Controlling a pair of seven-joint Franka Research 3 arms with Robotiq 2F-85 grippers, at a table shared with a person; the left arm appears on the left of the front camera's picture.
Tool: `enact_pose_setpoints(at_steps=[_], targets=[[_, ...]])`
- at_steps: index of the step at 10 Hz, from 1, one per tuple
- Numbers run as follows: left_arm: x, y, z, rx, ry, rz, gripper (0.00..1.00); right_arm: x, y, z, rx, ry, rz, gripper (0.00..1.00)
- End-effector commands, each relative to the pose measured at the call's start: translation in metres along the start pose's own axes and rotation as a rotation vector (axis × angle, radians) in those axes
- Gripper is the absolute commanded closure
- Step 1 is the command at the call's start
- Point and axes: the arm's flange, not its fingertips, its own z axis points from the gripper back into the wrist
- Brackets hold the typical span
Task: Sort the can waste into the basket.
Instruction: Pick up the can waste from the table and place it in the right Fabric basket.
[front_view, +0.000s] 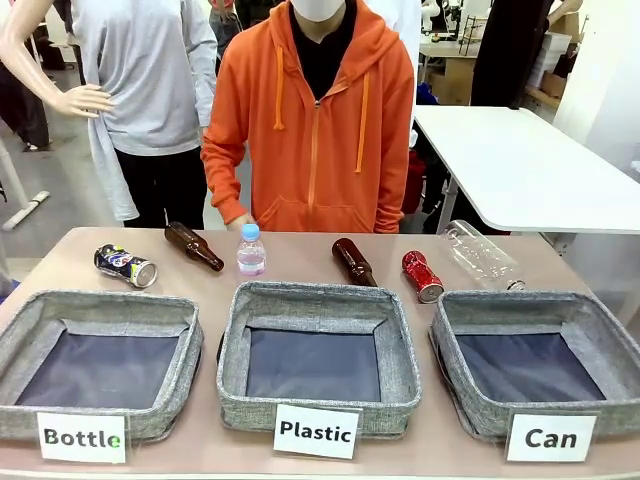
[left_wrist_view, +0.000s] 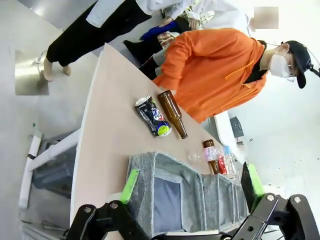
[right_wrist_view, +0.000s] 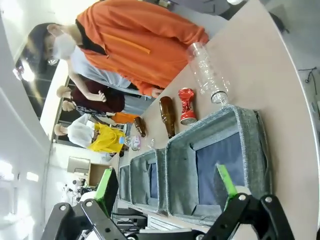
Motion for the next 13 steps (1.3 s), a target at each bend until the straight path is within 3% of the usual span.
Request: enact_pose_setpoints(at_steps=[1,5,6,7,10,11,13], targets=[[0.001,-0.011,0.005,0.007,0.026,-0.044,0.00,-0.003,0.017,0.012,0.022,-0.006,0.028,0.00],[0.000,-0.010,0.003,0.011,0.032,-0.019,0.00,-0.003,0.017,0.012,0.022,-0.006,0.028,0.00],[-0.002,-0.031,-0.005,0.059,0.094,-0.146,0.00,-0.003,0.017,0.012,0.022,-0.006,0.028,0.00],[0.010,-0.052,-0.025,0.083,0.225,-0.269,0.00,-0.003,0.017,0.012,0.022,-0.006,0.028,0.00],[0.070,-0.099,-0.116,0.256,0.520,-0.431,0.00,-0.003,0.017,0.012,0.022,-0.006,0.028,0.00],[0.079,-0.108,-0.154,0.304,0.642,-0.470,0.00,-0.003,0.017,0.012,0.022,-0.006,0.028,0.00],[0.069,-0.112,-0.236,0.516,0.766,-0.573,0.00,-0.003,0.017,0.012,0.022,-0.006,0.028,0.00]])
